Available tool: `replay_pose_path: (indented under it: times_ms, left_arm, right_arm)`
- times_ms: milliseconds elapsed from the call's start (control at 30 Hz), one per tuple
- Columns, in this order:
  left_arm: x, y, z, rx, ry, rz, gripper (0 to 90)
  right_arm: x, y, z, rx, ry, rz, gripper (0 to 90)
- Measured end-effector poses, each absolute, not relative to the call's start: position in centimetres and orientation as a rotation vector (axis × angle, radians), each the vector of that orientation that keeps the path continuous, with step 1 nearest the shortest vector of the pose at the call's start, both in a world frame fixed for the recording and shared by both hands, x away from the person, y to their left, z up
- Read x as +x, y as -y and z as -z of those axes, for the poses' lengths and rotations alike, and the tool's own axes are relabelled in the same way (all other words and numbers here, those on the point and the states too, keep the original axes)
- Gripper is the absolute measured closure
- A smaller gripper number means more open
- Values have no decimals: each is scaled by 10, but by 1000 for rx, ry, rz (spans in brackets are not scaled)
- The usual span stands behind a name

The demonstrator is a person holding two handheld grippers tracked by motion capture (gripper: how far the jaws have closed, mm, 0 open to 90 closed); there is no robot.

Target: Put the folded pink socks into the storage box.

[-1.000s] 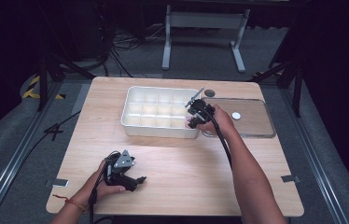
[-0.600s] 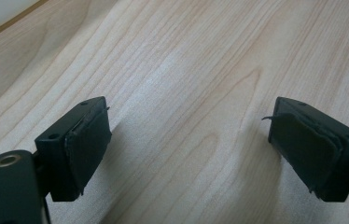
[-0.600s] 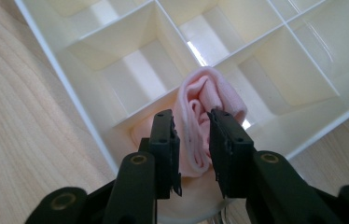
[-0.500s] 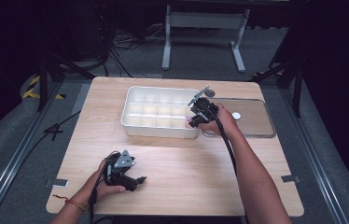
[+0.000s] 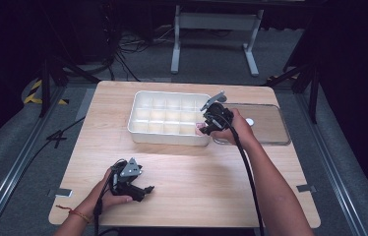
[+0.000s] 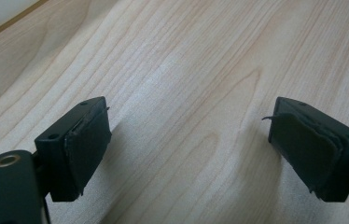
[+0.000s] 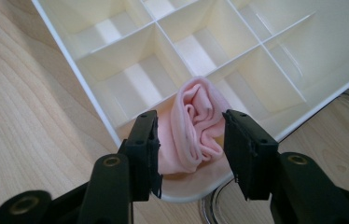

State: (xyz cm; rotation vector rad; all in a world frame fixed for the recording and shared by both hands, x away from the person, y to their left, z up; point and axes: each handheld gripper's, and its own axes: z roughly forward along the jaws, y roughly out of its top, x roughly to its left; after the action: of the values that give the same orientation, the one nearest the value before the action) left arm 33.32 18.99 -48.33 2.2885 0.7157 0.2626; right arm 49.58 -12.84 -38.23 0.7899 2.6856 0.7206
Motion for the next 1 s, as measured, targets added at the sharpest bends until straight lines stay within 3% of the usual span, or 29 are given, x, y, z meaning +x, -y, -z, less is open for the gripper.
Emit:
replay_pose_path:
  times_ms: [600, 1000]
  left_arm:
    - [333, -190, 483, 2294, -712, -266, 129]
    - [333, -190, 483, 2294, -712, -267, 129]
  right_arm:
    - [473, 140, 369, 763, -2614, -794, 408]
    - [457, 150, 365, 728, -2598, -788, 394]
